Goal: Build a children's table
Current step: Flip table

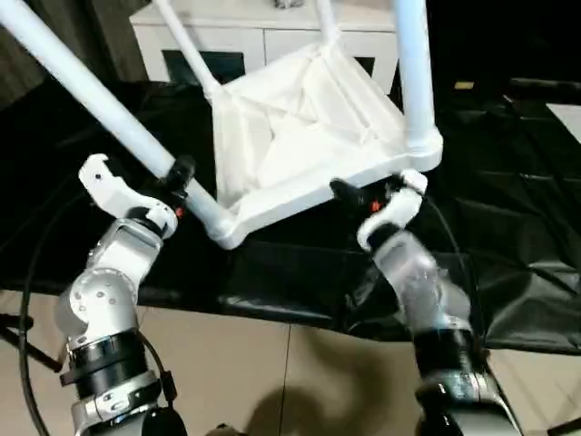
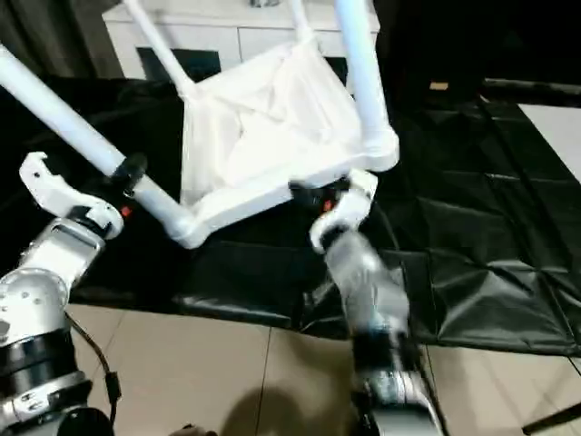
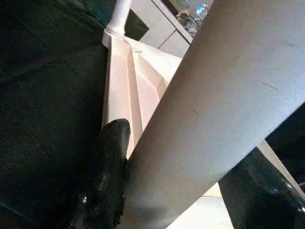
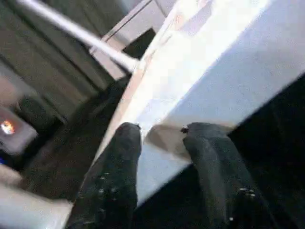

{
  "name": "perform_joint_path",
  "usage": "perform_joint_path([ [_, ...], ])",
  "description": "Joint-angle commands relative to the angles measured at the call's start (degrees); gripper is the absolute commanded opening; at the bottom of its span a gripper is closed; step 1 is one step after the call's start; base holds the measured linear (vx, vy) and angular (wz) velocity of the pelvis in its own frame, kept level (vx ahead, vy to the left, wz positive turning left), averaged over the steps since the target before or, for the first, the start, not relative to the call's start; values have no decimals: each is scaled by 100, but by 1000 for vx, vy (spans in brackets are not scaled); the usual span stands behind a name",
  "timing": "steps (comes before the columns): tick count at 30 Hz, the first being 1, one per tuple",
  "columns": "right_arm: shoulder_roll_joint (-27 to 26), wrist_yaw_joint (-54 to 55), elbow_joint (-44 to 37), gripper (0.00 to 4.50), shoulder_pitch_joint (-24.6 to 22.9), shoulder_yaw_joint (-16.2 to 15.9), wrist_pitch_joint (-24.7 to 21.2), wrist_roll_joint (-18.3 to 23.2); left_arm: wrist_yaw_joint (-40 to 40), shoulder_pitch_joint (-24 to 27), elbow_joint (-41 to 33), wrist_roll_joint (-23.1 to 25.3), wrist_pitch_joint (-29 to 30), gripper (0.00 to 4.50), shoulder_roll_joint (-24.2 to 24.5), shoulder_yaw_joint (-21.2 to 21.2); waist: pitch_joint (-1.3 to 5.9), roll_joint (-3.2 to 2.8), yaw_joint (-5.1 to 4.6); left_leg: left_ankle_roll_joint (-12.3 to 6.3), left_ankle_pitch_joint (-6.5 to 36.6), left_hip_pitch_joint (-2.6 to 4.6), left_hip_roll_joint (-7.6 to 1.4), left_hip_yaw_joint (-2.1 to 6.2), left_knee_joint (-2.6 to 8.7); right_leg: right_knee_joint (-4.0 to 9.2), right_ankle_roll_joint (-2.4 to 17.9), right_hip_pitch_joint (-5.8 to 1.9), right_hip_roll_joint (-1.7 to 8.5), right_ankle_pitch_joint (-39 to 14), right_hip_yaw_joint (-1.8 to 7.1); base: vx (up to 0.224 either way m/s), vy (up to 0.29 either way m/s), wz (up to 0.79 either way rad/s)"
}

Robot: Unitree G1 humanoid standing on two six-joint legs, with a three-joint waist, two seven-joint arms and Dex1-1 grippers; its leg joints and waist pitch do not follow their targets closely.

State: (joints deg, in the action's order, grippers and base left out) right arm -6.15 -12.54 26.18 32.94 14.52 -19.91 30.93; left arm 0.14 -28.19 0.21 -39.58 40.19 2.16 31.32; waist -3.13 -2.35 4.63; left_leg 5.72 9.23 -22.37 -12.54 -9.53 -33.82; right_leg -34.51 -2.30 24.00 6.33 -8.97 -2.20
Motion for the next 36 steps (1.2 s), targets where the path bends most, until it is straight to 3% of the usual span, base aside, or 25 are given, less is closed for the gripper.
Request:
perform_joint_path([
  [1,-94,-13,602,220,433,264,-98,383,-62,-49,-76,-624,134,252,-173,33,402,26,-53,142,2028,75,123,-68,458,454,580,-220,-20,-2055,0,0,0,0],
  [4,-129,-83,796,233,568,366,-152,495,-56,-41,-95,-644,157,252,-180,45,373,16,-119,169,2278,84,126,-52,476,499,504,-204,-18,-2423,-19,0,0,0],
  [5,-157,-103,1102,246,760,519,-183,579,-55,-32,-122,-655,188,252,-190,46,366,45,-143,185,2408,104,129,-48,472,552,383,-181,-7,-2782,-31,-55,9,-5],
  [6,-157,-103,1102,262,760,519,-183,579,-55,-32,-122,-655,188,252,-190,46,356,31,-165,193,2477,104,131,-35,483,580,331,-181,-6,-2946,-49,-55,9,-5],
  [10,-134,-74,2077,284,1247,759,54,596,-127,10,-269,-789,358,252,-188,-16,335,46,-226,205,2708,106,133,-12,497,643,250,-168,0,-3235,-109,-13,3,-2],
  [13,-124,-155,2528,304,1485,859,144,656,-174,43,-332,-896,468,252,-194,-35,349,18,-293,175,2896,115,119,17,521,664,282,-209,8,-3197,-169,0,0,0],
  [14,-125,-143,2843,304,1656,889,238,620,-211,77,-392,-992,581,252,-205,-48,333,41,-302,147,2982,114,116,21,530,696,296,-208,10,-3209,-200,0,0,0],
  [16,-134,-110,3003,304,1760,918,304,573,-224,93,-435,-1029,630,252,-219,-50,330,-15,-322,140,3209,142,90,57,556,711,352,-241,30,-3145,-269,0,0,0],
  [17,-151,-102,3048,306,1809,949,332,573,-226,96,-460,-1059,650,252,-232,-41,331,-9,-327,130,3216,139,89,60,564,715,369,-249,22,-3061,-274,0,0,0],
  [18,-202,-70,3049,306,1864,951,341,548,-218,120,-533,-1120,694,252,-241,-16,333,72,-323,105,3219,151,87,49,559,731,424,-229,21,-2968,-270,0,0,0],
  [20,-211,-58,3051,306,1875,941,334,529,-210,131,-563,-1146,710,252,-247,-4,325,57,-296,94,3199,192,100,26,542,746,492,-180,30,-3010,-246,0,0,0],
  [21,-192,-188,3002,306,1820,750,318,337,-198,160,-637,-1140,730,252,-248,17,319,110,-293,93,3168,181,99,26,544,742,495,-187,26,-3028,-246,0,0,0],
  [22,-192,-188,3002,306,1820,750,318,337,-198,160,-637,-1140,730,252,-248,17,318,67,-272,122,3175,196,96,27,550,733,499,-185,34,-3042,-236,0,0,0],
  [23,-174,-236,2995,323,1792,683,308,252,-191,175,-671,-1151,752,252,-247,30,320,64,-272,129,3169,202,91,26,551,729,509,-177,32,-2993,-228,0,0,0],
  [24,-146,-308,2885,334,1698,651,236,239,-185,196,-715,-1176,782,252,-240,43,330,94,-256,135,3093,195,86,23,549,702,567,-184,37,-2867,-216,0,0,0],
  [25,-115,-356,2795,341,1618,655,167,259,-182,216,-753,-1208,816,252,-234,55,331,82,-242,139,3072,204,82,15,553,702,603,-177,33,-2791,-201,0,0,0],
  [28,-32,-421,2650,365,1479,696,55,341,-218,290,-868,-1315,963,252,-192,61,353,120,-155,125,2698,202,75,-33,538,633,745,-167,36,-2388,-127,0,0,0],
  [32,10,-536,2575,396,1428,773,133,354,-305,391,-981,-1539,1195,251,-86,33,384,131,-46,93,1999,154,65,-78,509,495,877,-193,18,-1723,-69,13,-4,2],
  [35,9,-662,2656,426,1529,894,187,467,-336,422,-1044,-1650,1342,250,-9,17,383,147,-1,71,1947,155,76,-101,461,456,882,-164,11,-1772,-40,55,-22,7],
  [36,12,-681,2700,433,1573,935,202,506,-344,426,-1059,-1665,1361,250,9,10,412,151,25,47,1819,166,78,-110,434,433,886,-164,6,-1676,-24,59,-28,8],
])
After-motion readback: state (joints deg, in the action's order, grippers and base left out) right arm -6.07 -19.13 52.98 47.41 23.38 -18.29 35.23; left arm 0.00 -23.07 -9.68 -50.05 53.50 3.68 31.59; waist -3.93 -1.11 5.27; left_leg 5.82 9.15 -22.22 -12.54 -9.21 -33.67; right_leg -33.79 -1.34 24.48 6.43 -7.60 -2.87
